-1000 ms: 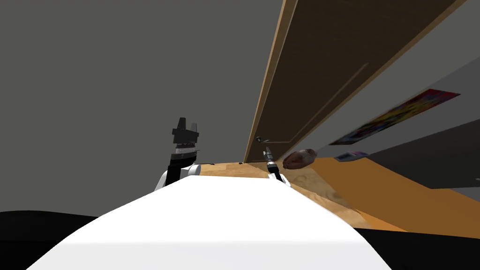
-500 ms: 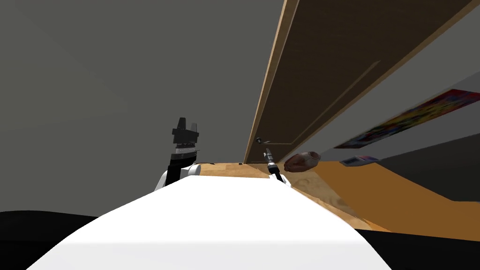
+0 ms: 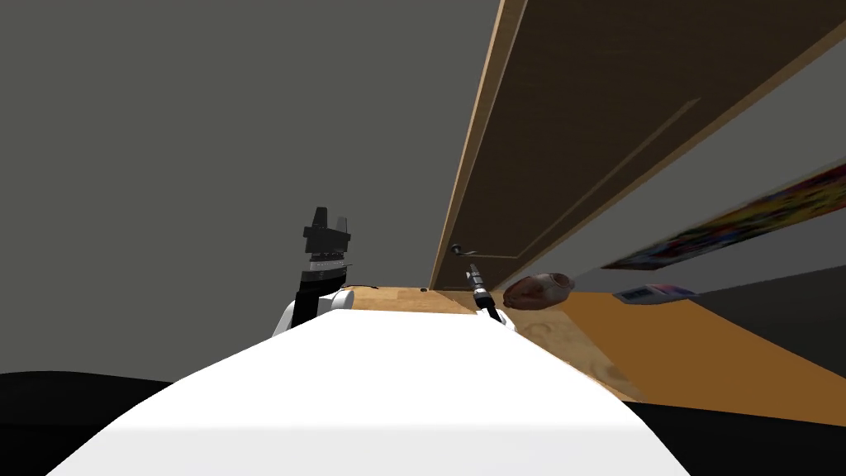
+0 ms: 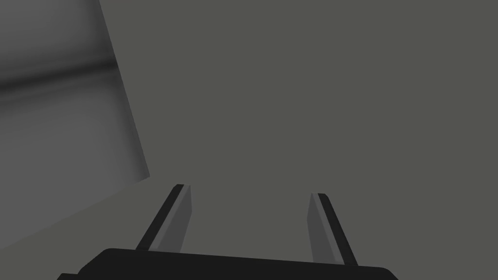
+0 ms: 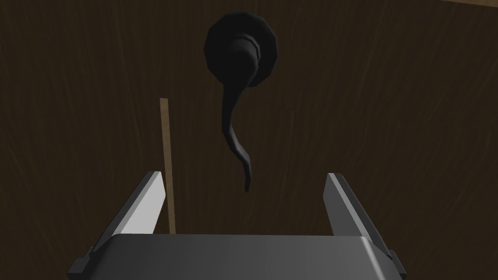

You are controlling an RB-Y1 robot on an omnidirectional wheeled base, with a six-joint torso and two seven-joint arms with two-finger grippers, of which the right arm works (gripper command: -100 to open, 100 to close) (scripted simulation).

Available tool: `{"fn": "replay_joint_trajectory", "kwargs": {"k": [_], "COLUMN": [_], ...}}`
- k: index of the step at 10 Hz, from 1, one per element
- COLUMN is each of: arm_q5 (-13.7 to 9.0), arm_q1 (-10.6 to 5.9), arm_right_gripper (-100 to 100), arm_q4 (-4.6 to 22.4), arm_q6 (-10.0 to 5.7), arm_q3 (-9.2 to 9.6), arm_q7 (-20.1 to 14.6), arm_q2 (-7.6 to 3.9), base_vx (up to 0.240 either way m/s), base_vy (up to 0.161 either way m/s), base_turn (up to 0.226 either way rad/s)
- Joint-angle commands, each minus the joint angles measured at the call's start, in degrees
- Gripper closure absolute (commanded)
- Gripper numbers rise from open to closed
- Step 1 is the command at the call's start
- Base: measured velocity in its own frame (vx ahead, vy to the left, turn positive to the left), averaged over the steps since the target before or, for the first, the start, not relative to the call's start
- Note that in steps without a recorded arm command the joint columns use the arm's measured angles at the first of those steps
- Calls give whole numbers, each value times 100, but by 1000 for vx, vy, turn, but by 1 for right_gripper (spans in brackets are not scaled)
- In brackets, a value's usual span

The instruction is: Pull the door open

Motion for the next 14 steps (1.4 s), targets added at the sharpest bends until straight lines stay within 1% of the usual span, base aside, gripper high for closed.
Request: {"fn": "replay_joint_trajectory", "kwargs": {"k": [1, 4, 5, 8, 9, 12, 14], "arm_q5": [-81, -253, -253, -461, -461, -652, -742], "arm_q1": [-110, -345, -345, -630, -630, -889, -1011], "arm_right_gripper": [-100, -100, -100, -100, -100, -100, -100], "arm_q4": [191, 599, 599, 1094, 1094, 1547, 1759], "arm_q6": [-46, -143, -143, -261, -261, -369, -420], "arm_q3": [-34, -107, -107, -195, -195, -276, -314], "arm_q7": [29, 91, 91, 167, 167, 235, 267], "arm_q2": [-23, -70, -70, -129, -129, -182, -208], "base_vx": [32, 60, 45, 64, 49, 58, 63], "base_vy": [-4, 8, 5, 0, -5, -17, -35], "base_turn": [142, 134, 43, 147, 51, 124, 110]}}
